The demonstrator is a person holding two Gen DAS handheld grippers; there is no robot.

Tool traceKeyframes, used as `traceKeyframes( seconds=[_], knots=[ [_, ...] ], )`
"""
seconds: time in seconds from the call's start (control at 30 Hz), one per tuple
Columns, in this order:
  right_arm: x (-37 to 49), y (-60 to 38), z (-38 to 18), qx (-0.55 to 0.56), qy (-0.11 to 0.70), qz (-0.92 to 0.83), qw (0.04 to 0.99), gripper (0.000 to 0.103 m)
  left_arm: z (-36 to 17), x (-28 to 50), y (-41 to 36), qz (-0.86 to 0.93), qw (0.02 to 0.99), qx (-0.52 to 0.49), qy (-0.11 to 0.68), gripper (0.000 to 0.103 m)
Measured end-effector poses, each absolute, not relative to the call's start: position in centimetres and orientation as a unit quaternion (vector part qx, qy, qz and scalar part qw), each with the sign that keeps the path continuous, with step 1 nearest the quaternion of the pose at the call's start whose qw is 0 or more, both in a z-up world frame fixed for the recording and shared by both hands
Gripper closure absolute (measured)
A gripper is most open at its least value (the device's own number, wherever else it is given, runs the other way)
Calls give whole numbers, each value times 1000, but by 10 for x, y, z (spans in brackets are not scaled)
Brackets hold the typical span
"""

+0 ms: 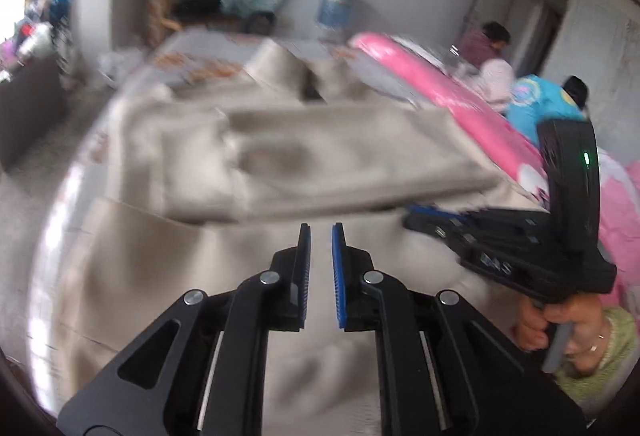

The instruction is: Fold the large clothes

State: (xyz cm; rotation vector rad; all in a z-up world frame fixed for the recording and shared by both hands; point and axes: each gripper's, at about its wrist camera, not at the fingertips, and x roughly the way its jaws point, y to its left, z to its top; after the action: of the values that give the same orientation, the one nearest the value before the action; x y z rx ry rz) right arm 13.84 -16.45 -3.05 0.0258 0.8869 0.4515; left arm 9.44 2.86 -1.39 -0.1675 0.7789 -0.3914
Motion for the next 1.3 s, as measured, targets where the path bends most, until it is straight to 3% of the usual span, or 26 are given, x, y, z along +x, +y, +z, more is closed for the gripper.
traceKeyframes(
  seconds=[0.3,0.37,0.43,0.47,0.63,0.93,1.13,1.27,1.3],
  knots=[
    [142,-180,-25,47,445,225,865,100,-40,105,-1,-183,886,-78,419,95],
    [131,-195,-12,50,428,214,876,95,-41,107,-2,-180,886,-79,420,95],
    [118,-216,-3,55,417,193,886,78,-41,106,0,-176,887,-87,418,95],
    [110,-229,1,56,412,178,892,74,-41,105,1,-175,887,-90,417,95],
    [93,-284,8,28,422,87,902,62,-40,107,1,-176,889,-83,416,95],
    [122,-291,-19,-22,458,-4,889,63,-42,105,4,-176,890,-96,410,95],
    [114,-295,1,-41,417,-35,907,63,-42,105,4,-180,890,-92,408,95],
    [128,-309,-13,-23,449,-24,893,63,-42,106,5,-182,890,-92,408,95],
    [130,-309,-17,-21,456,-21,890,68,-42,106,5,-183,890,-93,408,95]
  ],
)
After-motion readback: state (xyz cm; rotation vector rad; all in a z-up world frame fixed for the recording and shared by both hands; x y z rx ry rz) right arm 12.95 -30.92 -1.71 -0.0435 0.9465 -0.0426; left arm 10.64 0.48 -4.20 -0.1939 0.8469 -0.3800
